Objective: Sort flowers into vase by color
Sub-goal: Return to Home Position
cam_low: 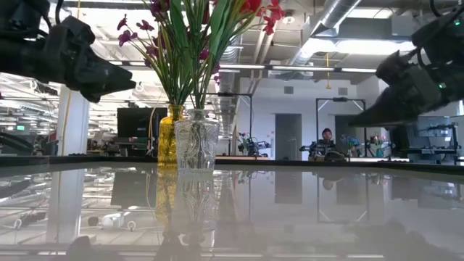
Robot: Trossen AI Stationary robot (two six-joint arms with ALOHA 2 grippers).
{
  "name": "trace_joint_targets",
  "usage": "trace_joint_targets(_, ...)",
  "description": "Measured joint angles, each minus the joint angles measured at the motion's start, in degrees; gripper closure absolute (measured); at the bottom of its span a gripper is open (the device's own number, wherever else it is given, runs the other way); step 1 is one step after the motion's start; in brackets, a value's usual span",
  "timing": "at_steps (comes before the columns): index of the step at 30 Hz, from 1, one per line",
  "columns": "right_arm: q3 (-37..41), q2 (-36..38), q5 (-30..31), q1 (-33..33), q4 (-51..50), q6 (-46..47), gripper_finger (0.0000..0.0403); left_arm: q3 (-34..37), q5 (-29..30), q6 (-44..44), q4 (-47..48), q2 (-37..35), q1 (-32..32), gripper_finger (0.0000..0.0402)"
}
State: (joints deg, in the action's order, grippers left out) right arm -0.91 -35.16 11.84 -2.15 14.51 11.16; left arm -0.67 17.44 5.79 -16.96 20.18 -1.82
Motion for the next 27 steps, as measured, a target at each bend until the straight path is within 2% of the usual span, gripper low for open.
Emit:
trace_joint_targets(4,0.04,3.85,0.01,-1.17,-7.31,1.45,0.0377,0.02,3.95,-0.16,2.38,0.0,0.21,0.0212)
trace_joint_targets(9,-0.05,8.58,-0.1,-1.27,-12.73,2.38,0.0378,0.02,5.06,2.33,8.68,0.02,0.19,0.0212)
trace_joint_targets(13,-0.06,11.52,-0.01,-1.27,-12.8,1.97,0.0385,0.02,7.7,7.16,10.18,0.04,0.19,0.0212)
trace_joint_targets(19,0.42,15.28,1.28,-1.38,-11.22,1.9,0.0378,0.04,7.34,4.36,8.92,0.02,0.19,0.0212)
trace_joint_targets(27,0.44,15.77,3.32,-1.38,-9.16,0.55,0.037,0.04,7.07,2.88,6.76,0.0,0.19,0.0212)
